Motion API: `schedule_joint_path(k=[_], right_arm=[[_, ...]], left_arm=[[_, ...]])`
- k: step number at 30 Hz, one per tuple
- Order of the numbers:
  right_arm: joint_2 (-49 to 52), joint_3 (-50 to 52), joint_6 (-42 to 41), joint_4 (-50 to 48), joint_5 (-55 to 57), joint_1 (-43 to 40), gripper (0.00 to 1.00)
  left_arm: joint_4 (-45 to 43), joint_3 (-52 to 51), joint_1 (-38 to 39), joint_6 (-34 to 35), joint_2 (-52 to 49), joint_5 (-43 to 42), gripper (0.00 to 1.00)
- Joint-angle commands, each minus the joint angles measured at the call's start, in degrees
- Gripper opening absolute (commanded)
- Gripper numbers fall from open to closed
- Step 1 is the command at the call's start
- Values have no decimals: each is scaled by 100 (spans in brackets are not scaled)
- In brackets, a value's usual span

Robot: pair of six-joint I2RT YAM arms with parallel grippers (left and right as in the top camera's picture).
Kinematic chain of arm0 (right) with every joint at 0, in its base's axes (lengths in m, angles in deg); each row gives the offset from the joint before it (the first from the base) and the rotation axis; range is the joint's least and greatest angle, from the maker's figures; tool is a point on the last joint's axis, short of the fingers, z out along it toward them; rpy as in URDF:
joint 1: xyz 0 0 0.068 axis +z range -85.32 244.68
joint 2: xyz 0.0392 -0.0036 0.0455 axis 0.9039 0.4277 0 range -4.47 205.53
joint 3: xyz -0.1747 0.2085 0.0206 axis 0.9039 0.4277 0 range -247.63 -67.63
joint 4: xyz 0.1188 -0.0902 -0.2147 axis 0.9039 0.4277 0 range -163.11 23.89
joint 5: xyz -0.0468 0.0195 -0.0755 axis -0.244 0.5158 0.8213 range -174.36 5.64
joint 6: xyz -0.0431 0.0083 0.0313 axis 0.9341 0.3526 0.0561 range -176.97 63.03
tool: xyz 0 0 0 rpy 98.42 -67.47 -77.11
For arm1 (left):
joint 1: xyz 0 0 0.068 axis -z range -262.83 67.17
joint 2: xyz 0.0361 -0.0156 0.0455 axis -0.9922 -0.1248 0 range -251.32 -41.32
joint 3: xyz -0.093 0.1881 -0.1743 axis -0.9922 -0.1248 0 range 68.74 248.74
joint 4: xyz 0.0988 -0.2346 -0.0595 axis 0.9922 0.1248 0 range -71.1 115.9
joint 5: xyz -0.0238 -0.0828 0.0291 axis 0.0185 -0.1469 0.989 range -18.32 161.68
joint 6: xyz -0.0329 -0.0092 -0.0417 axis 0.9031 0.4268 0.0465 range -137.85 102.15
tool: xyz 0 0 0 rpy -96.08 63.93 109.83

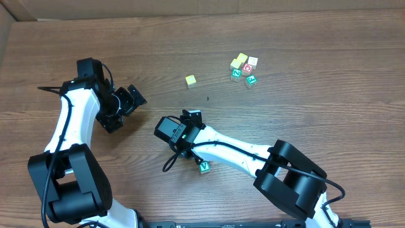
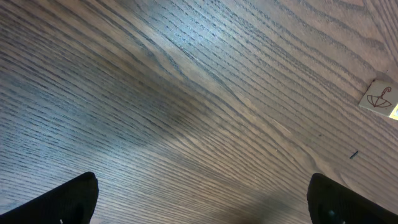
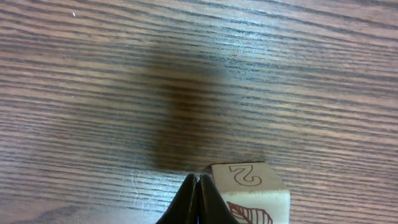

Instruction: Flip 3 blocks

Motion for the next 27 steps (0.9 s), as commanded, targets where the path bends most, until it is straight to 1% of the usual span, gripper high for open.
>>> schedule_joint_path(k=[1,5,8,11,14,15,20,24,27], right_arm=[[-153,-356,-17,131,-57,-17,4],[-560,-656,-17,549,-59,-37,4],[-951,-673,-17,863,-192,-153,4],[-1154,-673,28,1263,-713,-393,4],[-1154,-643,518,1491,-1547,-599,4],[-1154,-601,584,1578,-1668,-645,4],[-1154,-232,560,1950,-1394,-741,4],[-1156,216,522,1963,-1405,-756,4],[-1156,498,267,1880,-1410,-756,4]], left_arm=[[4,76,-9,-7,-24,55,100],[4,76,-9,-7,-24,55,100],[4,76,-9,-4,-24,55,100],[4,76,-9,-7,-24,55,100],[4,76,-9,-7,-24,55,100],[4,76,-9,-7,-24,55,99],[4,76,-9,-7,-24,55,100],[4,76,-9,-7,-24,55,100],[4,76,-9,-7,-24,55,100]])
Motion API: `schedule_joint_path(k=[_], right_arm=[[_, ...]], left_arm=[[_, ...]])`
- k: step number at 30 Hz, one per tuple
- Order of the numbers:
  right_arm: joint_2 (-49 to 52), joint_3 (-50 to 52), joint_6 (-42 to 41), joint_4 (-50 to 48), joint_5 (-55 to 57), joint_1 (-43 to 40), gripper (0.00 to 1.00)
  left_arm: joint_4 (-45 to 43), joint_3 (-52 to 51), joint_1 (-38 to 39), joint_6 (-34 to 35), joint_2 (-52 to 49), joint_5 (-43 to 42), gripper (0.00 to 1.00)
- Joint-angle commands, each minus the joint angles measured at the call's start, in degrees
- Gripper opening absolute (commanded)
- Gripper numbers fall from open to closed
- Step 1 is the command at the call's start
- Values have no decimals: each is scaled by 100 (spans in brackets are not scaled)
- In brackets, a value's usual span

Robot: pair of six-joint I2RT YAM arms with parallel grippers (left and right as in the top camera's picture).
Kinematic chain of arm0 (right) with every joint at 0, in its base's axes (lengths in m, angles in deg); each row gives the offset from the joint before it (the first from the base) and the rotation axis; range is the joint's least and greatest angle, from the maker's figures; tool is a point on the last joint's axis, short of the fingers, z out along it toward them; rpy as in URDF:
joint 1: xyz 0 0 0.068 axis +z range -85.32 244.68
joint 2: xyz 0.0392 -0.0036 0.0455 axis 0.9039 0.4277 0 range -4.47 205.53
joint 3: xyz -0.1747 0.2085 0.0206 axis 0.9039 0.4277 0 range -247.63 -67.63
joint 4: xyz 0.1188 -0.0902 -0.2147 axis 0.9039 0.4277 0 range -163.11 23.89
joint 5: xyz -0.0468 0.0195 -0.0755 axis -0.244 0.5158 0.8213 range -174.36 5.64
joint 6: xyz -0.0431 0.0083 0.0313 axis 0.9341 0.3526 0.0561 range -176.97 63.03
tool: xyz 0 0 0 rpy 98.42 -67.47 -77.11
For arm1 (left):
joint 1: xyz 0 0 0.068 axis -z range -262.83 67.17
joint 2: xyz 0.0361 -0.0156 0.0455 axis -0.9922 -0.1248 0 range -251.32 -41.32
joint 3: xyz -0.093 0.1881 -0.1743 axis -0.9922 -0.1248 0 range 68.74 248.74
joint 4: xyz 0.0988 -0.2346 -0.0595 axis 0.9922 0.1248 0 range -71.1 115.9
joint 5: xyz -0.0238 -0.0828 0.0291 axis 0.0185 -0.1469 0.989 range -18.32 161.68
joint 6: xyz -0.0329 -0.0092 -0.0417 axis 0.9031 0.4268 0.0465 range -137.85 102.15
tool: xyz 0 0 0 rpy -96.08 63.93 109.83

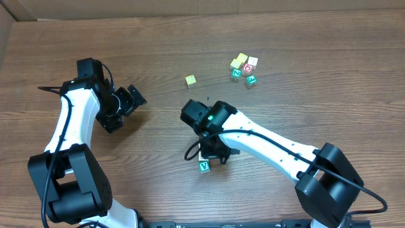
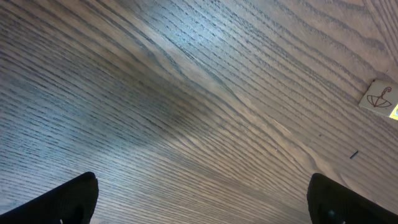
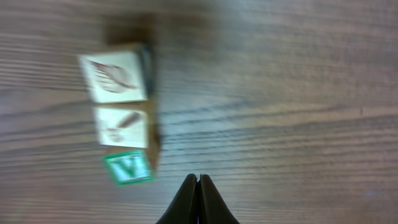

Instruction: Flip 3 blocks

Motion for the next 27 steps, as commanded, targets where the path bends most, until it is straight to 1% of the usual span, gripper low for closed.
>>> schedule_joint_path(k=[1,7,15,18,19,21,27], right_arm=[[-28,295,-238,-81,-39,-13,4],[-166,380,-282,-291,-105,289,4],[-273,380,-514,-1150,-55,1215,4],[-269,380,-804,-1338,363,1482,4],[-262,380,-931,-1370,763,1617,4],[-232,382,-942,-1427,1106,1727,4],[125,380,-876,-1847,1191,1779,4]], left_arm=[[2,76,-9,-7,-24,52,100],[2,76,-9,-7,-24,52,100],[2,76,-9,-7,-24,52,100],[2,76,-9,-7,-24,52,100],[2,76,-9,-7,-24,52,100],[2,76,-9,-7,-24,52,100],[2,76,-9,-4,-24,52,100]])
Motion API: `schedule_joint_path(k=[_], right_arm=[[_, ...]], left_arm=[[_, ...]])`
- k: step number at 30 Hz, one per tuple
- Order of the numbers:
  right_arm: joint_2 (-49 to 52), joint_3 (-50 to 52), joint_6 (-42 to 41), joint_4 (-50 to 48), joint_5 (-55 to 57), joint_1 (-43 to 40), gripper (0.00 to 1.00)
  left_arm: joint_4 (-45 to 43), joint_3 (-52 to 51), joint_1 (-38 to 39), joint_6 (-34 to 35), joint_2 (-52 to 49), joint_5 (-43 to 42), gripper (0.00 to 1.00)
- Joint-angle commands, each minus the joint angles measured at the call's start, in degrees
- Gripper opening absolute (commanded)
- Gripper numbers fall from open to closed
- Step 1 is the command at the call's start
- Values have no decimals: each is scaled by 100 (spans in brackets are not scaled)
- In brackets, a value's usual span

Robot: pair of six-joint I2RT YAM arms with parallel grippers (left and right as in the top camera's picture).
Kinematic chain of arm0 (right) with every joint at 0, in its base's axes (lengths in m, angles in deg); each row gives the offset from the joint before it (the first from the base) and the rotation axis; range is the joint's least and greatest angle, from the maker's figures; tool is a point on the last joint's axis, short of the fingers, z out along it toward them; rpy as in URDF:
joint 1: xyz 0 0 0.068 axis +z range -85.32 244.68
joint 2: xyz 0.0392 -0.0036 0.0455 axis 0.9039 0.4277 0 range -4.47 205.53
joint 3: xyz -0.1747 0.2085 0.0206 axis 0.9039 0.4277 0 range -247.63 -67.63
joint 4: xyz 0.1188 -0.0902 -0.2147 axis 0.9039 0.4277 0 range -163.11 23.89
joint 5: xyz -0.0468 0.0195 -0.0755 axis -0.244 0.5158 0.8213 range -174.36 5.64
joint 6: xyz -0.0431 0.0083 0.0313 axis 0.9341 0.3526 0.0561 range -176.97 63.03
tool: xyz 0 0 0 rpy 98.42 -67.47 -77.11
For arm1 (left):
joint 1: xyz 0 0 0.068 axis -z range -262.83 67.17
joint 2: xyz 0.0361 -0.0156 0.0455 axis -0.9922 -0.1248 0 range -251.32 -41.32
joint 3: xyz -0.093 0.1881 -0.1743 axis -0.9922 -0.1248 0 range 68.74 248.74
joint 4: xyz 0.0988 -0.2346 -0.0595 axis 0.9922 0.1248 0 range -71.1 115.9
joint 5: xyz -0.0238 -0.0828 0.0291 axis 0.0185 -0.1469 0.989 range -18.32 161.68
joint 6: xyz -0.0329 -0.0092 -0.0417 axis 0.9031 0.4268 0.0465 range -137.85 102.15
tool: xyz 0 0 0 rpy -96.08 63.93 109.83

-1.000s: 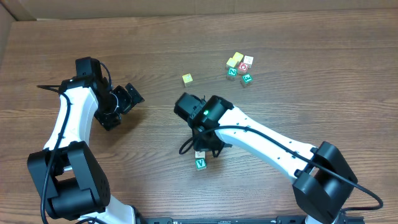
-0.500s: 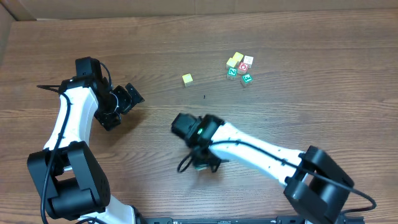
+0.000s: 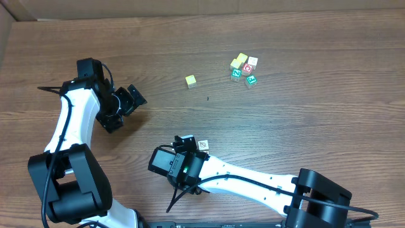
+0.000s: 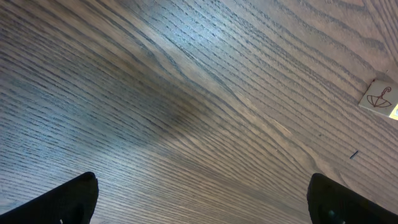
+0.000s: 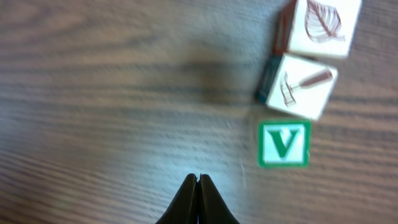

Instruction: Flip 3 blocks

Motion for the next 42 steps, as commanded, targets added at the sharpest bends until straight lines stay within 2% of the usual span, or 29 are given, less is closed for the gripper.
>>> schedule_joint_path(k=[1,16,28,42], right_arm=[[232,2,-61,-166,326,0,4],[708,2,1040,-560,693,0,4],[726,4,1976,-385,798,0,4],[726,4,2498,-92,1172,-2,4]], left_arm=[[4,76,-9,-4,-24,55,100],[4,76,-9,-7,-24,55,100],[4,76,-9,-4,-24,55,100],[4,76,-9,-7,-24,55,100]])
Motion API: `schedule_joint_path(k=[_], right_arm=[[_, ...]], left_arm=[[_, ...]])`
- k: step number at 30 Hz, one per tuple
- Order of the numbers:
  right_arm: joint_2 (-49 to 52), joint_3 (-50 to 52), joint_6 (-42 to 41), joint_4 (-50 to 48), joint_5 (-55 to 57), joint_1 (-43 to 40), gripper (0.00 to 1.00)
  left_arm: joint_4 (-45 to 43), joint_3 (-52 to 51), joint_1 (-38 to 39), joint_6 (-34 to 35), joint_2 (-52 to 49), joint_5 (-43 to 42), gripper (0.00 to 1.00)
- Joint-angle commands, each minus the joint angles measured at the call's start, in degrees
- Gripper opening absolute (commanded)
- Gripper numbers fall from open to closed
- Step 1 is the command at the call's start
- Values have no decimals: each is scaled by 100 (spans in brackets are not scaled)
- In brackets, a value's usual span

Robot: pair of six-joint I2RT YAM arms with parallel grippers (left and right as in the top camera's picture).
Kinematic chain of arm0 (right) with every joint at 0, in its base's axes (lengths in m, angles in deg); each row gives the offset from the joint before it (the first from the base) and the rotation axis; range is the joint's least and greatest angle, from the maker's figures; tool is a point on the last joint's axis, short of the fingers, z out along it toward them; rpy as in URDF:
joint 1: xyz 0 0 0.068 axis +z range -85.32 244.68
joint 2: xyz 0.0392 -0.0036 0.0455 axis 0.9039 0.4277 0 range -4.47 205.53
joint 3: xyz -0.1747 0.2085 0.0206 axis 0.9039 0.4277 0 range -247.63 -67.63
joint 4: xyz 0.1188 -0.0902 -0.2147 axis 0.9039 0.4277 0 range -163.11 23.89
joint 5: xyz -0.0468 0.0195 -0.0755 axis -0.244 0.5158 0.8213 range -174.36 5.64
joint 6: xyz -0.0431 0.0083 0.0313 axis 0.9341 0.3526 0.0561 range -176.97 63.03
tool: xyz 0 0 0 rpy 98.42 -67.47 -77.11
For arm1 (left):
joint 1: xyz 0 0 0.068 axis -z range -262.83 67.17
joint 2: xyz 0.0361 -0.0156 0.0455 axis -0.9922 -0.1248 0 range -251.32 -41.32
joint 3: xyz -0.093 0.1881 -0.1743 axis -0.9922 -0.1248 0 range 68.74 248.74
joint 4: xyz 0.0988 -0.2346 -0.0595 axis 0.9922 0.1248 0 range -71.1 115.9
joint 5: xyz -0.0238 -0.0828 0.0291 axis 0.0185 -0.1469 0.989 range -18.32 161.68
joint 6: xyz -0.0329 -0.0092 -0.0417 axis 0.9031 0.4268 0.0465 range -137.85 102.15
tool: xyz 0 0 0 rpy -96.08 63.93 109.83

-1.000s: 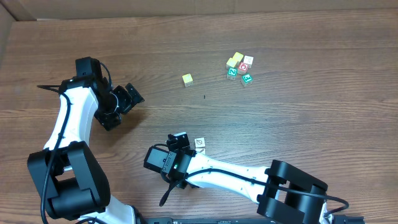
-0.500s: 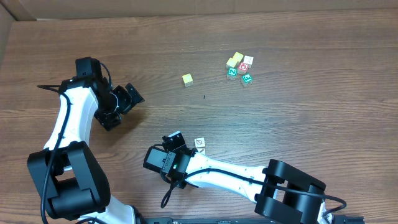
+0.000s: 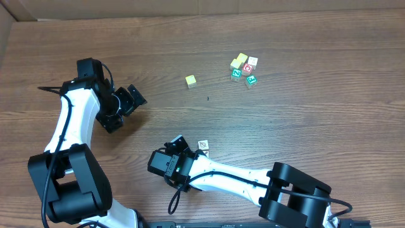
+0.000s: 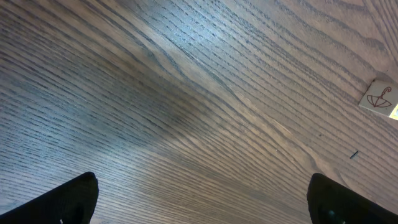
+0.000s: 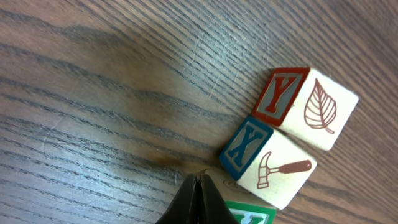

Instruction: Flip 3 blocks

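Note:
In the right wrist view three wooden blocks lie touching in a slanted row: a leaf block [image 5: 322, 109] with a red Y on its side, a hammer block [image 5: 277, 170] with a blue X on its side, and a green-faced block [image 5: 250, 214] cut off by the frame's bottom edge. My right gripper [image 5: 199, 181] is shut and empty, its tip low over the table just left of the hammer block. Overhead only the leaf block [image 3: 203, 145] shows; the right arm [image 3: 215, 171] covers the other two. My left gripper [image 3: 130, 100] stands open and empty at the far left.
A cluster of several coloured blocks [image 3: 243, 67] lies at the back right, and a single yellow block [image 3: 190, 80] left of it. That block, with an umbrella drawing [image 4: 379, 98], shows at the right edge of the left wrist view. The wood table [image 3: 304, 120] ends at a cardboard wall behind.
My right gripper, still shut, has come lower and closer to the row and has turned, so the X and Y side faces now show. The blocks and the left arm have not moved.
My right gripper, shut throughout, was first beside the leaf block, which showed a 2 on its side. Then it was above the row of three, then left of the row, and now it is low beside the hammer block. The left arm stayed still.

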Motion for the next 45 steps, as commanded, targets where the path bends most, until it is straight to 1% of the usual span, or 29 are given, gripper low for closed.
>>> schedule_joint_path(k=[1,13,17,21,24,27,32,34,40,45], right_arm=[[26,4,195,-7,212,7,4],[26,2,190,-111,332,7,4],[24,-107,190,-238,-258,7,4],[-94,-525,188,-107,-890,-42,4],[-315,-752,31,103,-1043,-173,4],[-516,-782,-195,256,-1040,-422,4],[-551,-745,-1187,813,-1051,-1172,4],[-551,-688,-1368,957,-1156,-1473,4],[-542,-313,-1384,1049,-1996,-2214,4],[-542,142,-1381,638,-2509,-2476,4]], left_arm=[[4,76,-9,-4,-24,52,100],[4,76,-9,-4,-24,52,100],[4,76,-9,-4,-24,52,100],[4,76,-9,-7,-24,52,100],[4,76,-9,-7,-24,52,100],[4,76,-9,-4,-24,52,100],[4,76,-9,-7,-24,52,100],[4,76,-9,-4,-24,52,100],[4,76,-9,-7,-24,52,100],[4,76,-9,-7,-24,52,100]])
